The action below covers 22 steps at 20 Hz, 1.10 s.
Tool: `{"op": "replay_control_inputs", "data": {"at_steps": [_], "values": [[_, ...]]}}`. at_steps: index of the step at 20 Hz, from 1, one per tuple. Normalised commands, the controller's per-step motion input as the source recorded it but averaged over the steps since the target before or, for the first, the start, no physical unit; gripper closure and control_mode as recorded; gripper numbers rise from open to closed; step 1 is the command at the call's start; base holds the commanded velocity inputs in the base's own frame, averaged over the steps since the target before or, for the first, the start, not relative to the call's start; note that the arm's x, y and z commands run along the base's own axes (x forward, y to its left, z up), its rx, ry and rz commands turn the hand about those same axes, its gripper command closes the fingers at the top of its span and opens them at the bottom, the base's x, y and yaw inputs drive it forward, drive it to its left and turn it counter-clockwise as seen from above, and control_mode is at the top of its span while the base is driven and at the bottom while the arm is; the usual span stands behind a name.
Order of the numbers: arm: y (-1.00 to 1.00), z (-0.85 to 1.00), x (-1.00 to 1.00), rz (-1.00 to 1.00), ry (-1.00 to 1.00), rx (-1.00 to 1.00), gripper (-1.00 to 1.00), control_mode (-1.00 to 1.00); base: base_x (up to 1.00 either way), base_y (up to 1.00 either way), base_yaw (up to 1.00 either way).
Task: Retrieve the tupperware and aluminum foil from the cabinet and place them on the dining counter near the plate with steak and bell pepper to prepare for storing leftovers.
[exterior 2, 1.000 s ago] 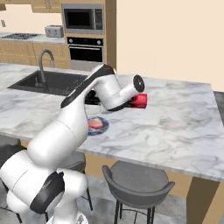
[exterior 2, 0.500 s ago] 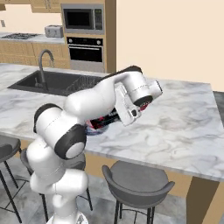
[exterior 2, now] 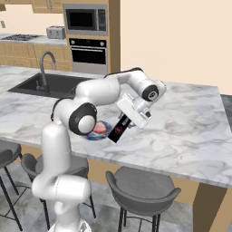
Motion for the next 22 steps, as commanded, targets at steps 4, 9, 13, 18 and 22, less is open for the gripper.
{"op": "replay_control_inputs", "data": {"at_steps": [4, 9, 13, 18, 22], "values": [[0.16, -0.46, 0.30, 0.21, -0.20, -0.06, 1.00, -1.00, 0.00, 0.00, 0.00], [0.37, -0.49, 0.23, 0.14, -0.23, -0.06, 1.00, -1.00, 0.00, 0.00, 0.00], [0.02, -0.52, 0.27, 0.06, -0.16, 0.00, 1.00, -1.00, 0.00, 0.00, 0.00], [0.00, -0.57, 0.46, 0.05, -0.08, 0.00, 1.00, -1.00, 0.00, 0.00, 0.00], [-0.01, -0.53, 0.63, 0.06, -0.02, 0.00, 1.00, -1.00, 0.00, 0.00, 0.00]]}}
